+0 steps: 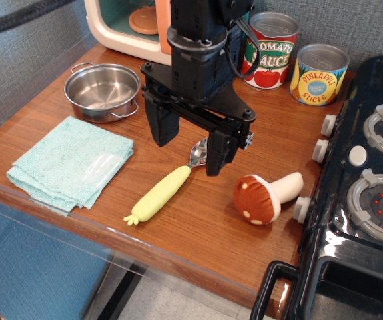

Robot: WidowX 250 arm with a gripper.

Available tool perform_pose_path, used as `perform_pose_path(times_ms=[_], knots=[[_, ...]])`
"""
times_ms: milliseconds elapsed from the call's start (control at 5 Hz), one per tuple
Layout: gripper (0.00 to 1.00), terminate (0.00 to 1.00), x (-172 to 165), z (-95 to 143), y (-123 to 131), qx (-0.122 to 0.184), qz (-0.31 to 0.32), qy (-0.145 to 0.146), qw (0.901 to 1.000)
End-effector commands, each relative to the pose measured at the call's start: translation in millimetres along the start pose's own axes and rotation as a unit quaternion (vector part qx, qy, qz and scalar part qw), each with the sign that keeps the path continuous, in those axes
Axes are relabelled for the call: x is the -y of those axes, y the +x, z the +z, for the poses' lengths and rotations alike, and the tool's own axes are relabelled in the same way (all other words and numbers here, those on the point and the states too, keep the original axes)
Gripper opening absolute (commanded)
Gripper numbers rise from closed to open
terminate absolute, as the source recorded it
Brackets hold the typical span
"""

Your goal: Put the pot on the blue cloth

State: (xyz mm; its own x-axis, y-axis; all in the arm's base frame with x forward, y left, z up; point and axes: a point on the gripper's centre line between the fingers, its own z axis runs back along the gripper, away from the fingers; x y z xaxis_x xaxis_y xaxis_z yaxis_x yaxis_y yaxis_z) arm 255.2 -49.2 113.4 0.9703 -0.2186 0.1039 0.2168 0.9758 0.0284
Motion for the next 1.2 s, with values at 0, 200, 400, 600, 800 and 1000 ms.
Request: perform_pose_path(times_ms=[0, 200, 400, 600, 800, 1000], knots=[[1.00, 0.00, 0.0, 0.0, 0.0, 0.000, 0.000, 0.000, 1.0000], [1.00, 0.00, -30.6, -2.5, 19.6, 0.001, 0.046, 0.012, 0.9989], [1.00, 0.00, -60.5, -8.4, 37.7, 0.005, 0.093, 0.027, 0.9953], [1.00, 0.00, -116.2, -16.4, 64.5, 0.020, 0.176, 0.050, 0.9829], [1.00, 0.00, -159.8, -27.9, 73.8, 0.034, 0.264, 0.078, 0.9608], [1.00, 0.00, -187.7, -38.9, 77.3, 0.042, 0.314, 0.083, 0.9448]])
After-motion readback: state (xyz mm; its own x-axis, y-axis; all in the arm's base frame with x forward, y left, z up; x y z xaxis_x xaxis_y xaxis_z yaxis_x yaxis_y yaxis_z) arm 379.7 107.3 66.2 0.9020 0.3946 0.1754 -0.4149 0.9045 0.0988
